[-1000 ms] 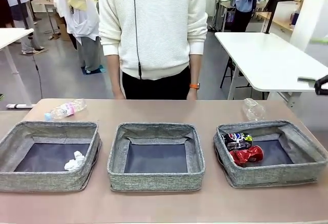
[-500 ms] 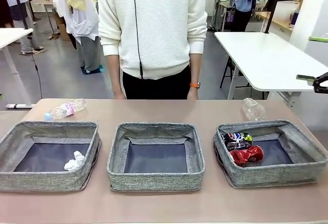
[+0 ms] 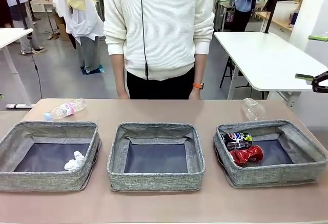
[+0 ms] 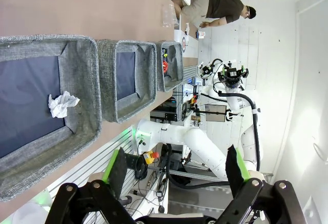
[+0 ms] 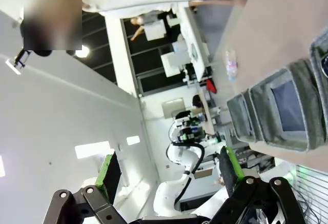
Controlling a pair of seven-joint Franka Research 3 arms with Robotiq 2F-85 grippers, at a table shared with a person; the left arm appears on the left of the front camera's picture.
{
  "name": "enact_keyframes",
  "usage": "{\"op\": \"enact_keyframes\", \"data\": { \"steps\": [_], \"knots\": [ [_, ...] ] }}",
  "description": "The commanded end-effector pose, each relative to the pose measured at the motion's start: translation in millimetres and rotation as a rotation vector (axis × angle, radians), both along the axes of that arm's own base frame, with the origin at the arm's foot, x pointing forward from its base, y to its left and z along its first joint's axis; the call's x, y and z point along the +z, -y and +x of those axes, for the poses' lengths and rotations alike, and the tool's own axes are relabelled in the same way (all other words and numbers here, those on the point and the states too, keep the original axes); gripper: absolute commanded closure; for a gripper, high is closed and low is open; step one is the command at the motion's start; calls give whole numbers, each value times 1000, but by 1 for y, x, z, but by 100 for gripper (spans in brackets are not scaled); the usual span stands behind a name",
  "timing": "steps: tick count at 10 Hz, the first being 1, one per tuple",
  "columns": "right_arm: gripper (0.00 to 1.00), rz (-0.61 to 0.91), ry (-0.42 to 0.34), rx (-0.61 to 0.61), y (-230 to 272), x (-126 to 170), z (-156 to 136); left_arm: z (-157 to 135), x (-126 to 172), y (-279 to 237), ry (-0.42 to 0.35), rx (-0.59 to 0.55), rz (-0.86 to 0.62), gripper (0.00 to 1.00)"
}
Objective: Sort the waste into the appropriate baskets.
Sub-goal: Pick up the waste item pointed out by the person.
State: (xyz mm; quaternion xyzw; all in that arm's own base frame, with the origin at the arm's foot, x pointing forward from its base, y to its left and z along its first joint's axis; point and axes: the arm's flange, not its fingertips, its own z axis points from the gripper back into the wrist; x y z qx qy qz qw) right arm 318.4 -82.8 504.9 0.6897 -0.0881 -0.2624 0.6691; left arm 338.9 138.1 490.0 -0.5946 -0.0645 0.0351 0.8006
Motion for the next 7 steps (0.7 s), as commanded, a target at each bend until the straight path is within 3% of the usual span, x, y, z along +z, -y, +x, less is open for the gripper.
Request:
{"op": "enact_keyframes", "data": {
  "steps": [1,7],
  "knots": [
    [0,11,15,5,0,1,1,1,3,0,3,9,-14,0],
    [0,11,15,5,0,1,1,1,3,0,3,9,-14,0]
  ]
}}
